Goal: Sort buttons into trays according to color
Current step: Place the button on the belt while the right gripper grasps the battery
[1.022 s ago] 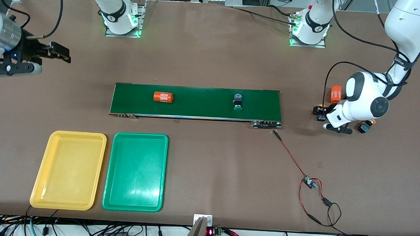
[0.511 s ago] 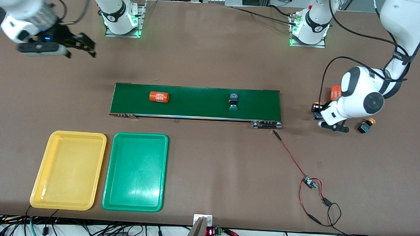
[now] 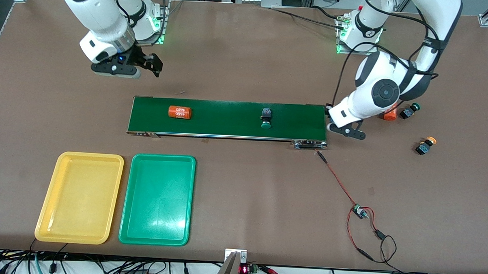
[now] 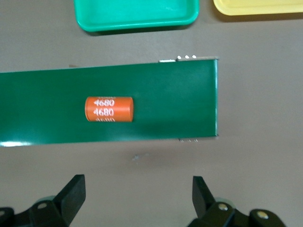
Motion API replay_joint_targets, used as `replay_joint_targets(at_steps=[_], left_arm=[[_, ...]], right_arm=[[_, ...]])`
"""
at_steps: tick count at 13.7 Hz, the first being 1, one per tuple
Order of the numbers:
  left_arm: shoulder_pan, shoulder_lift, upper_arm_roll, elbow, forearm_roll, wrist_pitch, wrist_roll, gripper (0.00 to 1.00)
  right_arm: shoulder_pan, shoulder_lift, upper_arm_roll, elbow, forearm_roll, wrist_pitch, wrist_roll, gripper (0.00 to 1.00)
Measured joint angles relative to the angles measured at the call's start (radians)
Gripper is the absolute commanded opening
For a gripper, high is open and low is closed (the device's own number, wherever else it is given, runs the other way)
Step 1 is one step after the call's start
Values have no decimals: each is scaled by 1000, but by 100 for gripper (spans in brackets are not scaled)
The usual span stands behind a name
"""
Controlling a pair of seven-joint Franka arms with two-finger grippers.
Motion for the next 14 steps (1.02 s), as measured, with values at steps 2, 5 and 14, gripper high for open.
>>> replay_joint_targets(at_steps=[2,5,14], left_arm=[[-49,16,0,24,-55,16,0,0],[-82,64,1,46,-64,66,-5,0],[-81,126,29,78,-20,91,-1,0]], right_arm=[[-4,79,0,34,-2,41,0,100],[-5,192,2,118,-4,53,0,100],[25,303,13,191,-108,62,73,100]])
